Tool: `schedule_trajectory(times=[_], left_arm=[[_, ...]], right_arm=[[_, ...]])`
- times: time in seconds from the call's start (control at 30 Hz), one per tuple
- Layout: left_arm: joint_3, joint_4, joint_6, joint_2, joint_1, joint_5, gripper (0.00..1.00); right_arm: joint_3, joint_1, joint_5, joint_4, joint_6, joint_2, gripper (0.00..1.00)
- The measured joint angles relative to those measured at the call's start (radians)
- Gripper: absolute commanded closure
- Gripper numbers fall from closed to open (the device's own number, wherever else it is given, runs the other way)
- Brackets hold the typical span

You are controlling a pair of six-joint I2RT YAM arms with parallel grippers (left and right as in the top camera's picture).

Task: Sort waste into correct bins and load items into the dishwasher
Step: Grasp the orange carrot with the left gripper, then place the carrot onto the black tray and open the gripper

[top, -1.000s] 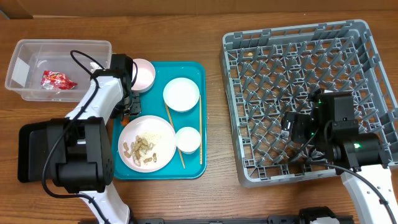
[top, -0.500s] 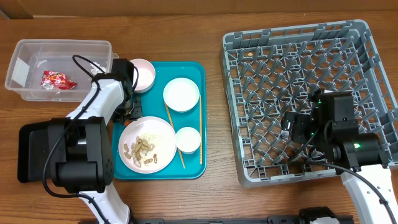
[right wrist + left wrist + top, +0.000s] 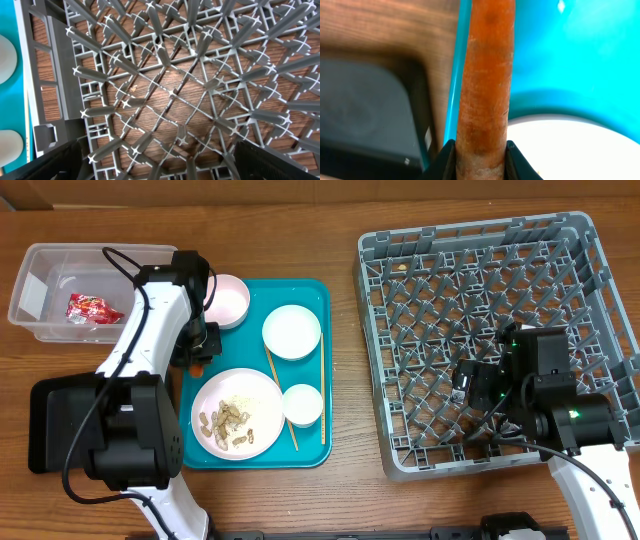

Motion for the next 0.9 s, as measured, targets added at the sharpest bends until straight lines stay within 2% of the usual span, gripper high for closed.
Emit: schedule_trajectory(times=[0.13,0.27,0.33,0.4,0.5,0.63,0.73,0.9], left_arm=[[0.006,-0.105,-0.035,-0.002,0.000,0.016,0.96],[0.005,-0.128,-0.079,-0.056,0.000,0.026,0.95],[-0.005,-0.126,-0.096,-0.111,0.000,0.026,0.96],[-0.043,-0.103,-0.133,-0.239,0.002,0.015,0.96],[-0.142,-0.017,-0.180,-0.372,0.031,-0.013,0.96],[-0.281,0.114,-0.222,-0.440,0.175,-0.043,0.96],[-0.376,0.241,-0.237,-0.402,0.330,-0.046,0.96],[-0.413,0.286,-0.259,-0.285,0.475,-0.025,0.96]], right_arm=[[0.000,0.000,0.000,0.000,0.000,0.000,0.00],[0.000,0.000,0.000,-0.001,0.000,0.000,0.00],[0.000,0.000,0.002,0.000,0.000,0.000,0.00],[0.000,0.000,0.003,-0.001,0.000,0.000,0.00],[0.000,0.000,0.004,-0.001,0.000,0.000,0.00],[0.000,0.000,0.010,-0.001,0.000,0.000,0.00],[0.000,0.000,0.010,-0.001,0.001,0.000,0.00],[0.000,0.000,0.011,0.000,0.000,0.000,0.00]])
